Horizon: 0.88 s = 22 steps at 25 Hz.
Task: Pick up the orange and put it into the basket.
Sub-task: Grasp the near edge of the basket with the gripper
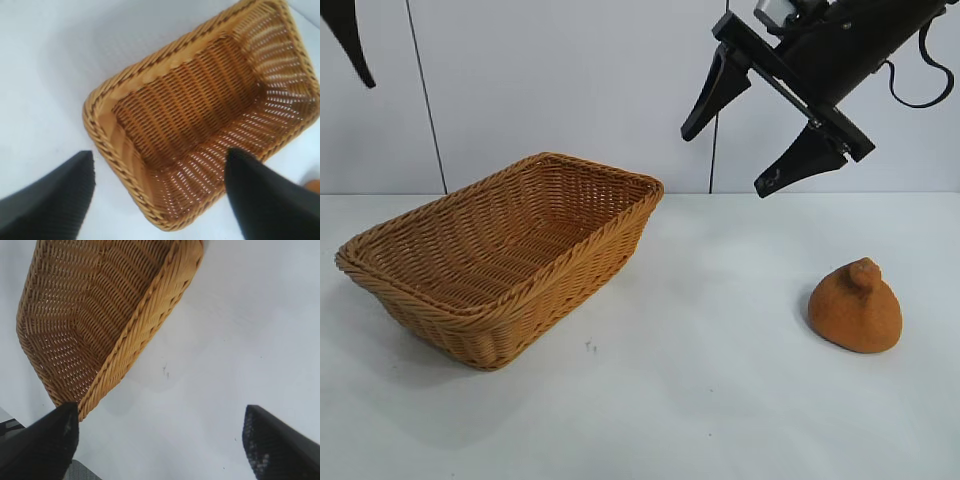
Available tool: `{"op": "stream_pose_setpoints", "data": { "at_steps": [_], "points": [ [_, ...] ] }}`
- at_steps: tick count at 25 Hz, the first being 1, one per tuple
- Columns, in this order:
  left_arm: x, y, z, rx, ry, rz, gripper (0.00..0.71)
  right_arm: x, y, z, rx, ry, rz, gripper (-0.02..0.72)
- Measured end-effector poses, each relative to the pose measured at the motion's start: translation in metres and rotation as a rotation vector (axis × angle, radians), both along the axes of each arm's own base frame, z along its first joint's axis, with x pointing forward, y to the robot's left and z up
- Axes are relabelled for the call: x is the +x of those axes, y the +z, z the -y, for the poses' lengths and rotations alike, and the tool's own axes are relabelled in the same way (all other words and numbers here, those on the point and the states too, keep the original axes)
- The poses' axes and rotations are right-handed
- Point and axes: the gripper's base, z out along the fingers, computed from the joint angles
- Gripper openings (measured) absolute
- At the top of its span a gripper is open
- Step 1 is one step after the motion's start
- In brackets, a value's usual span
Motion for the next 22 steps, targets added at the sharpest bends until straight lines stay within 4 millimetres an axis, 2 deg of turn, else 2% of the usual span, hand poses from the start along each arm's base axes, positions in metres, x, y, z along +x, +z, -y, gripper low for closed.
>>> {"op": "stream_pose_setpoints", "data": {
  "at_steps": [5, 11, 15, 19, 22],
  "points": [
    [-0.014, -0.039, -0.002, -0.033, 0.108, -0.067, 0.519, 0.0, 0.0, 0.0, 0.0, 0.0, 0.0, 0.61],
    [-0.023, -0.068, -0.001, -0.11, 0.223, -0.074, 0.519, 0.0, 0.0, 0.0, 0.0, -0.001, 0.001, 0.61],
    [-0.023, -0.074, 0.001, -0.12, 0.236, -0.042, 0.519, 0.0, 0.0, 0.0, 0.0, -0.002, 0.001, 0.61],
    [-0.021, -0.075, 0.014, -0.128, 0.203, -0.006, 0.519, 0.0, 0.0, 0.0, 0.0, -0.003, 0.003, 0.61],
    [-0.018, -0.09, 0.02, -0.122, 0.199, -0.053, 0.519, 0.0, 0.0, 0.0, 0.0, -0.003, 0.003, 0.61]
  ]
}}
